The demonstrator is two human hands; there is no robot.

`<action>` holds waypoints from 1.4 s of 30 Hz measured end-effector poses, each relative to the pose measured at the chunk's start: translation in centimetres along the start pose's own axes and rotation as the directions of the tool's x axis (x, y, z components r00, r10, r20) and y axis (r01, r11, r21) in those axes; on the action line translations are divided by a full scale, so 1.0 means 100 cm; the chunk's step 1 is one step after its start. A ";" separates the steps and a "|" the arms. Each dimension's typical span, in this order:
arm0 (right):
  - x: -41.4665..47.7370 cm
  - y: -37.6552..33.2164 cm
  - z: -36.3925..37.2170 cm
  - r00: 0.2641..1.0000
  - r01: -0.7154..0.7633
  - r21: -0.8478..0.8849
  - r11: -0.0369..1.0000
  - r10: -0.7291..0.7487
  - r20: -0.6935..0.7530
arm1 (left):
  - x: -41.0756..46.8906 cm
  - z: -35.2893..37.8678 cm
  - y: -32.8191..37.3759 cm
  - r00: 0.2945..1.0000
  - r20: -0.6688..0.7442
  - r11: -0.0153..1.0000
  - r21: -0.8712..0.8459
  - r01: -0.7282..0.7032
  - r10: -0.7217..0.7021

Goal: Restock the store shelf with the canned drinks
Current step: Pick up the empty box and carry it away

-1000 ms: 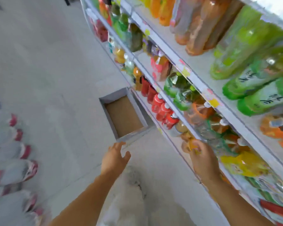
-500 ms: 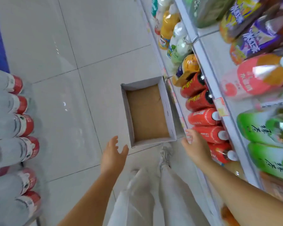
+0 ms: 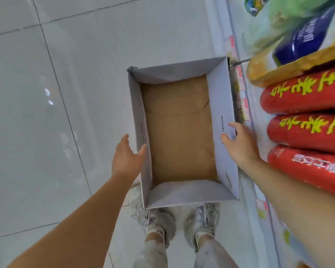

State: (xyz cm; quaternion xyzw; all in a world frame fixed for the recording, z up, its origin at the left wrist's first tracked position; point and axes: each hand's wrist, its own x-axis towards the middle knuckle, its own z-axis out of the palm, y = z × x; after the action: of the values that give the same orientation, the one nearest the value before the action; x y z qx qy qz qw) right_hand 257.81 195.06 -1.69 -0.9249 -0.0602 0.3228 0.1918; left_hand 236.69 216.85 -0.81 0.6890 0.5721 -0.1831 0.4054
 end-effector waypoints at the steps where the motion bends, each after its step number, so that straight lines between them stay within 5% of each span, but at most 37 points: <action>1: 0.003 0.003 0.008 0.999 0.012 0.015 1.000 -0.011 -0.053 | 0.008 0.007 -0.006 1.000 0.019 1.000 0.002 0.015 -0.015; 4: 0.003 0.014 0.022 0.966 -0.013 0.123 0.992 0.044 -0.255 | 0.019 0.026 -0.017 0.996 0.087 0.998 -0.050 0.030 -0.026; 10: 0.004 0.043 0.036 0.986 -0.163 0.214 0.963 0.164 0.012 | 0.018 0.046 -0.017 0.998 0.035 0.982 -0.179 0.062 -0.057; 19: 0.004 0.016 0.019 0.997 -0.069 0.152 0.986 0.075 -0.034 | 0.002 0.030 -0.009 0.993 -0.060 0.984 -0.158 0.088 -0.098; 31: -0.132 -0.143 -0.112 1.000 -0.002 0.006 1.000 0.002 -0.002 | -0.155 -0.155 0.027 0.981 -0.155 0.951 -0.301 0.067 -0.118; 42: -0.343 -0.312 -0.222 0.909 0.403 -0.077 0.912 -0.389 0.148 | -0.400 -0.323 -0.015 0.862 -0.357 0.825 -0.553 0.117 -0.361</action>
State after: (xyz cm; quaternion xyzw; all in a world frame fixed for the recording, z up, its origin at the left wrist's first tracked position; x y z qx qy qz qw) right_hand 245.05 208.70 46.17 -0.8794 -0.2760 0.3328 0.1995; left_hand 217.37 216.11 46.82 0.4994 0.7611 0.0882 0.4045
